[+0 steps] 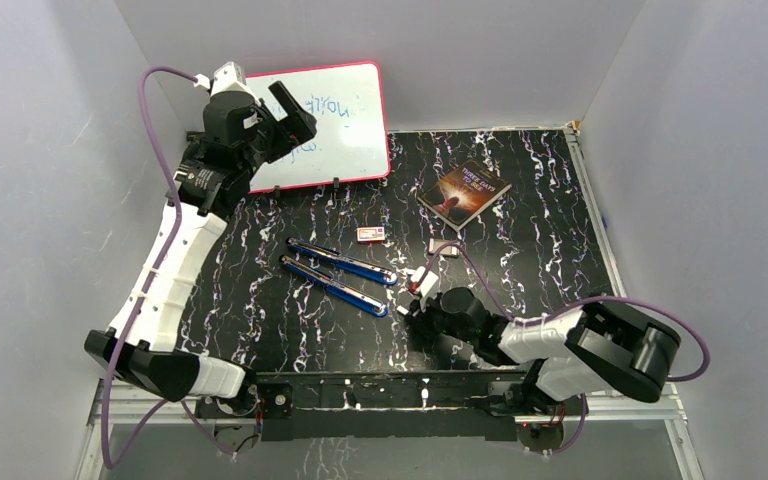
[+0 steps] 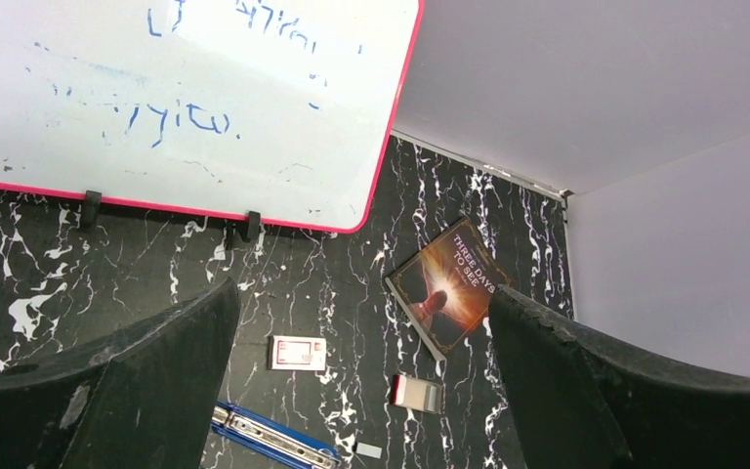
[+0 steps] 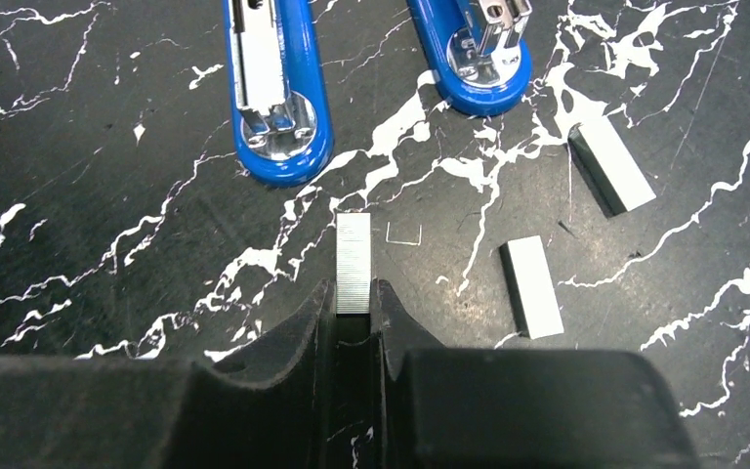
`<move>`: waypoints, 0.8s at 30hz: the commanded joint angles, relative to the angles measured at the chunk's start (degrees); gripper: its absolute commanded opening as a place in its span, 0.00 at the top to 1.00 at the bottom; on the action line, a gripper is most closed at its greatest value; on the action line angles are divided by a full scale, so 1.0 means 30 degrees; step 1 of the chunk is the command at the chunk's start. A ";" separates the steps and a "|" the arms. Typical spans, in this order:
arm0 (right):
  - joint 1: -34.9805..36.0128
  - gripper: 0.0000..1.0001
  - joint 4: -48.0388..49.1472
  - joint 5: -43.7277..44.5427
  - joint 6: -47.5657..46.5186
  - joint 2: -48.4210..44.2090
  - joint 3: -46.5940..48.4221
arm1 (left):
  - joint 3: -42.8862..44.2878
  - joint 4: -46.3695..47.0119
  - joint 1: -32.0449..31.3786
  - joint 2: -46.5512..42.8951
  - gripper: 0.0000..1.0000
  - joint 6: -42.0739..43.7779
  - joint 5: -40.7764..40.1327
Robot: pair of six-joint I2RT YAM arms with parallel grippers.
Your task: Load the staples into the stapler
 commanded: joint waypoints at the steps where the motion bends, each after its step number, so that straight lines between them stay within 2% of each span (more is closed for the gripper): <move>1: 0.0102 0.98 -0.1897 -0.0022 0.0116 -0.2263 0.0256 | 0.0084 0.0532 0.0110 -0.0801 0.02 0.0167 -0.0304; 7: 0.0096 1.00 -0.4786 0.0857 -0.0232 -0.5931 0.1209 | -0.1348 0.1165 0.0101 -0.1409 0.02 0.0701 -0.0849; 11: 0.0091 1.00 -0.6890 0.1084 -0.1245 -0.6753 0.3248 | -0.3432 0.2047 0.0168 -0.2099 0.02 0.2398 0.0088; 18: 0.0105 1.00 -0.8565 0.0181 -0.1922 -0.5155 0.6063 | -0.5628 0.1938 0.0872 -0.0669 0.02 0.4511 0.1923; 21: 0.0079 1.00 -0.9224 -0.0189 -0.1983 -0.4014 0.7297 | -0.6972 0.2934 0.1284 -0.0508 0.02 0.5624 0.2962; 24: 0.0134 1.00 -0.9630 -0.0429 -0.1659 -0.2905 0.8319 | -0.8171 0.3940 0.1723 -0.0459 0.02 0.6718 0.2908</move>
